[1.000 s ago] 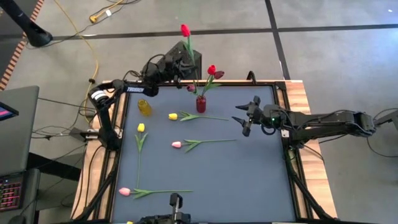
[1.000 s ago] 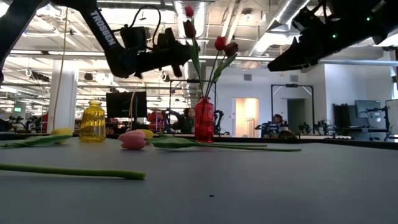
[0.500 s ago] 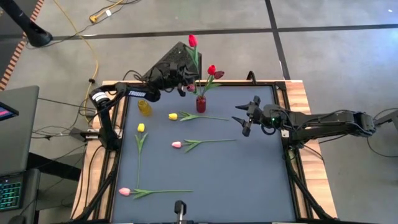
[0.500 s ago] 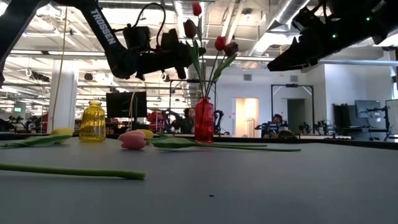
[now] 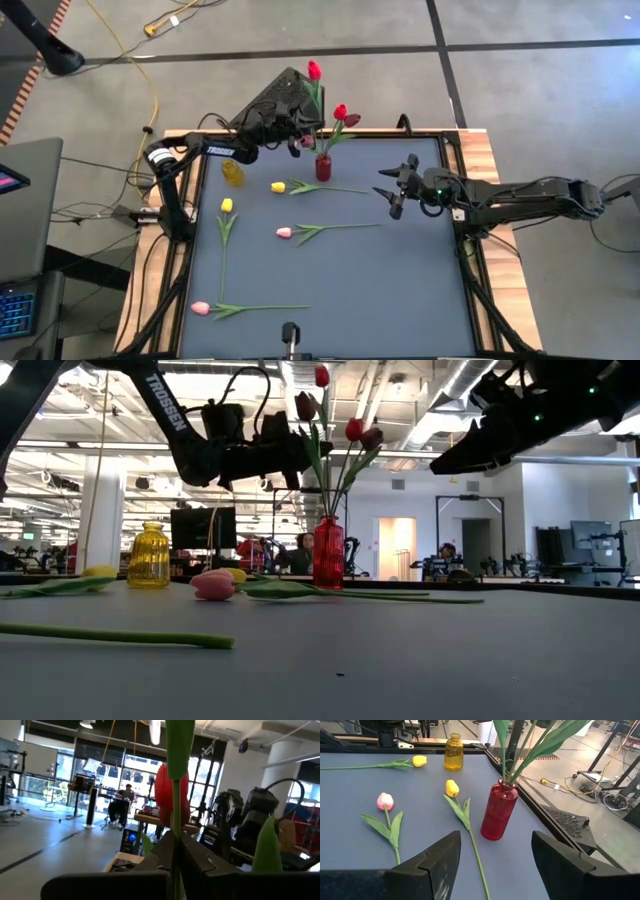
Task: Sort flowers into vase by color
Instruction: Put the red flower into the red flower vase
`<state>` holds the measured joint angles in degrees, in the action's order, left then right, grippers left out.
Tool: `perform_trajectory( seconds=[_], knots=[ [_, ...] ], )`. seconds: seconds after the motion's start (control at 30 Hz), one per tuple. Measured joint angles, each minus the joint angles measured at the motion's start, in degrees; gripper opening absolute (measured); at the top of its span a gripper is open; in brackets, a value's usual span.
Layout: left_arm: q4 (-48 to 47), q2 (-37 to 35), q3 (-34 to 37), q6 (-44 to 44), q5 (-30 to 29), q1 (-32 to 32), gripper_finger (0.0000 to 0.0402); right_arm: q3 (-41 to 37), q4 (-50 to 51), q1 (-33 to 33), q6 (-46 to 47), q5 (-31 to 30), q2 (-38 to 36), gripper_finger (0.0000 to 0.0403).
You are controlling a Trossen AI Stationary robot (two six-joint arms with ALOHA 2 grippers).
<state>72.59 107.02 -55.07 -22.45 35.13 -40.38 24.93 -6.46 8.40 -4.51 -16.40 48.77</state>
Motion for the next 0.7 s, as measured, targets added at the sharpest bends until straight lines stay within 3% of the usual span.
perform_trajectory(
  seconds=[0.7],
  knots=[
    [-12.5, 0.0, 0.0, 13.3, 0.6, 1.8, 0.0, 0.0, 0.0, 0.0, 0.0, 0.0, 0.0, 0.027]
  ],
)
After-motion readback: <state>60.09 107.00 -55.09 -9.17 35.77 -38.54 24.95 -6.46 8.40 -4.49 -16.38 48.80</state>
